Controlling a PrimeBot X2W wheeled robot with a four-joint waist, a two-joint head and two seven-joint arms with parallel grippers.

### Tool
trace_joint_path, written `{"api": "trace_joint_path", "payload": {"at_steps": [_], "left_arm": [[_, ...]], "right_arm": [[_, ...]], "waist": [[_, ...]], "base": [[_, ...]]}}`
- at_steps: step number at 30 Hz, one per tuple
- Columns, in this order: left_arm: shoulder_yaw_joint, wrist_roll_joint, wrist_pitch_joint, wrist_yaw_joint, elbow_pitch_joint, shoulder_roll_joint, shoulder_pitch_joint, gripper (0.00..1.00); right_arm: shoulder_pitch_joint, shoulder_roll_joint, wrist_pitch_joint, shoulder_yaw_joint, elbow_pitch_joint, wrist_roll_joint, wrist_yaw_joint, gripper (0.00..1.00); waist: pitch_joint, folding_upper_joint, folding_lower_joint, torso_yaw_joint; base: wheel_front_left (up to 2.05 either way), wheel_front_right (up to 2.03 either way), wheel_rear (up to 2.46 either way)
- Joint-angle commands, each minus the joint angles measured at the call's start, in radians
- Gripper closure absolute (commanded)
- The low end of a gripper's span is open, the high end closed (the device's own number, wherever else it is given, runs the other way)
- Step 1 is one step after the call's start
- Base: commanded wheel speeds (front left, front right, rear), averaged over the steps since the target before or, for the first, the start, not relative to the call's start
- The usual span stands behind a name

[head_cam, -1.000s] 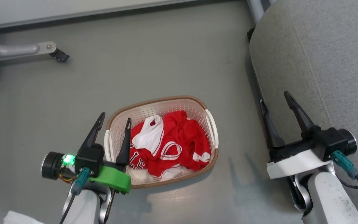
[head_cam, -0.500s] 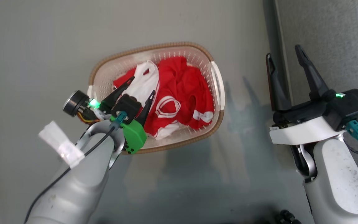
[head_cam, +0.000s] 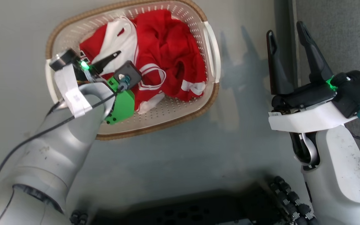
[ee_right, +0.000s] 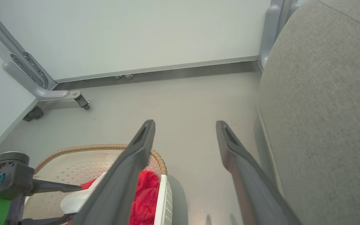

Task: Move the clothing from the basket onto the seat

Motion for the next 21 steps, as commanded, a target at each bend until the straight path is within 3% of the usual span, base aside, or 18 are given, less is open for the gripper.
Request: {"api": "trace_joint_path", "payload": {"at_steps": [1, 7, 19, 20, 21], "left_arm": [[-0.011, 0.002, 0.013, -0.002, 0.018, 0.005, -0.032, 0.0], [-0.022, -0.023, 0.092, -0.001, 0.068, 0.019, -0.094, 0.0], [-0.019, -0.041, 0.173, 0.082, 0.092, 0.036, -0.132, 0.01], [-0.016, -0.045, 0.164, 0.091, 0.092, 0.033, -0.134, 0.74], [-0.017, -0.046, 0.16, 0.094, 0.092, 0.03, -0.133, 1.0]], "right_arm": [[-0.015, -0.002, -0.005, 0.005, -0.008, 0.017, 0.0, 0.0], [-0.032, -0.002, -0.005, 0.024, -0.017, 0.039, 0.0, 0.0], [-0.06, -0.003, -0.005, 0.046, -0.028, 0.036, 0.0, 0.0], [-0.06, -0.003, -0.005, 0.046, -0.026, 0.034, 0.0, 0.0], [-0.06, -0.003, -0.005, 0.045, -0.023, 0.034, 0.0, 0.0]], "waist": [[0.09, 0.0, -0.0001, -0.05], [0.156, 0.0, -0.0001, -0.063], [0.233, 0.0, -0.0001, -0.06], [0.234, 0.0, -0.0001, -0.057], [0.232, 0.0, -0.0001, -0.056]], "base": [[0.0, 0.0, 0.0], [0.0, 0.0, 0.0], [0.0, 0.0, 0.0], [0.0, 0.0, 0.0], [0.0, 0.0, 0.0]]}}
